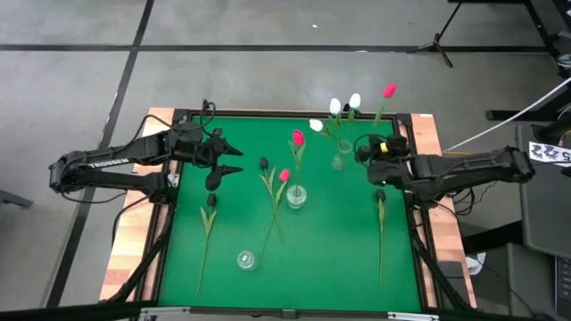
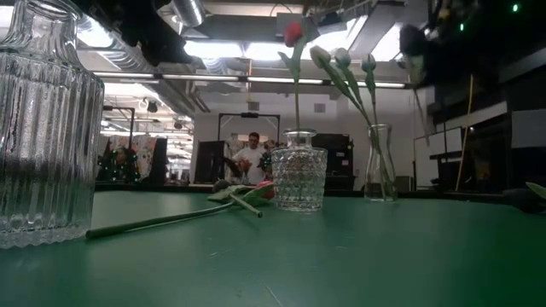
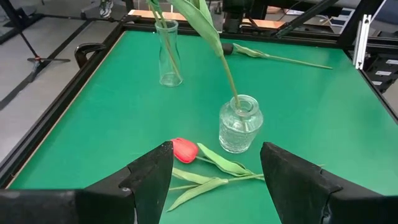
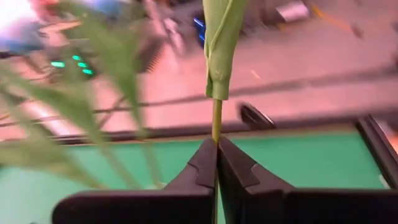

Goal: Sort flowers into vase by color
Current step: Put the top right red tulip into the middle transparent flower vase

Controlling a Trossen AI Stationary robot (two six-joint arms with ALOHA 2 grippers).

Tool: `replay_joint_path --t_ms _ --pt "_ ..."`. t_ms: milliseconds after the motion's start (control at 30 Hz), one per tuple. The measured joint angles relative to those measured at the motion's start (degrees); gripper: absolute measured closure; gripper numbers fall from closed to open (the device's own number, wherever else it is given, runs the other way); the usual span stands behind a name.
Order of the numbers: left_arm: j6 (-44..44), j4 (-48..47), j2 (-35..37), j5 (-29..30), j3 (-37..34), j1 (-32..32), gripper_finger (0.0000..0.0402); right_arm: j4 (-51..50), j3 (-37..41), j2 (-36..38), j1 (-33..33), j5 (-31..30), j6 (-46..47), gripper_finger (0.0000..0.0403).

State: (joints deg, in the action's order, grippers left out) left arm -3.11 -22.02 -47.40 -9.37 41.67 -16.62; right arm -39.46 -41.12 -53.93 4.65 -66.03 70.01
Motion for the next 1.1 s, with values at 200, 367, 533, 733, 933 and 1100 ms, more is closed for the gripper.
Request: replay_joint_path --t_ms 200,367,533,733,933,1100 --pt "0.02 0.16 0.00 0.23 0.00 0.00 0.0163 23.82 -0.02 0.45 8.87 -8.89 -27.40 0.0401" --pt "0.31 0.17 0.00 0.66 0.00 0.00 0.0163 47.79 -0.13 -3.09 16.29 -12.50 -52.07 0.0401" --pt "0.37 0.15 0.00 0.92 0.00 0.00 0.0163 60.98 -0.13 -11.67 20.05 -13.28 -59.45 0.0401" --pt "0.29 0.15 0.00 1.25 0.00 0.02 0.0163 76.59 -0.07 -26.02 20.04 -11.38 -55.51 0.0401" --pt "0.20 0.15 0.00 2.05 0.00 0.02 0.0163 104.83 -0.07 -35.81 18.84 -1.23 -70.92 0.0401" --pt "0.20 0.13 0.00 2.14 0.00 0.02 0.0163 120.26 -2.91 -41.45 14.74 12.90 -82.77 0.0401"
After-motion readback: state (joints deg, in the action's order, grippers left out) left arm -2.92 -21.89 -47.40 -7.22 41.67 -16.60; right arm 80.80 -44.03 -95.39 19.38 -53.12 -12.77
